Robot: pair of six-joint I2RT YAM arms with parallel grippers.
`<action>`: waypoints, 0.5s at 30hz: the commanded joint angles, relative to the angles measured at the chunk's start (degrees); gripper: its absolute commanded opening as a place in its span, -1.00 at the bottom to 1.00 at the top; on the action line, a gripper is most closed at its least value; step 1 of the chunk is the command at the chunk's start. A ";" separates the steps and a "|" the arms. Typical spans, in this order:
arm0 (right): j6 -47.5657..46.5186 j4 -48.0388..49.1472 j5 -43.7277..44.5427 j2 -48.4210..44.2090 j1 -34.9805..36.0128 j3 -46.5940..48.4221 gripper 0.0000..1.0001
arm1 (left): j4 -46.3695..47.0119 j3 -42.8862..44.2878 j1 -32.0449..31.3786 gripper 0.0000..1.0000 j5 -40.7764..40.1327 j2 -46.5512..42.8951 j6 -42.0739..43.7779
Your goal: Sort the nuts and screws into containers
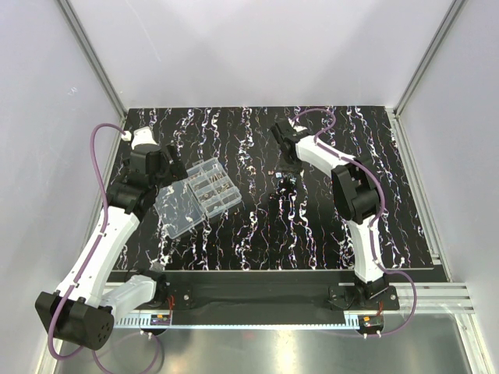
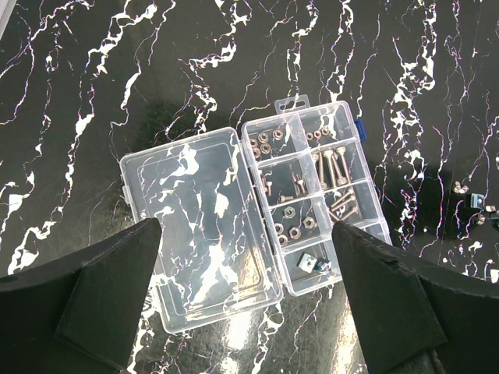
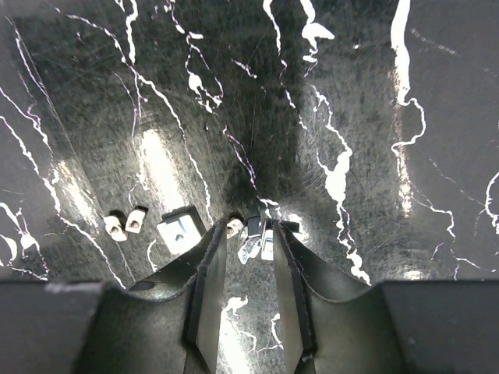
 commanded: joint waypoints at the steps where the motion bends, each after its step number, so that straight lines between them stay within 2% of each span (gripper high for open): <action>1: 1.26 -0.07 -0.18 0.39 0.20 0.56 -0.27 | 1.96 0.30 -0.07 0.98 0.18 0.12 0.45; 11: 2.14 0.01 -1.85 0.30 0.20 -0.49 -0.29 | 1.96 0.21 -0.07 0.98 0.00 0.12 0.45; 15: 2.23 0.19 -1.41 0.74 0.20 -1.11 -0.39 | 1.96 0.21 -0.15 0.98 0.09 0.03 0.36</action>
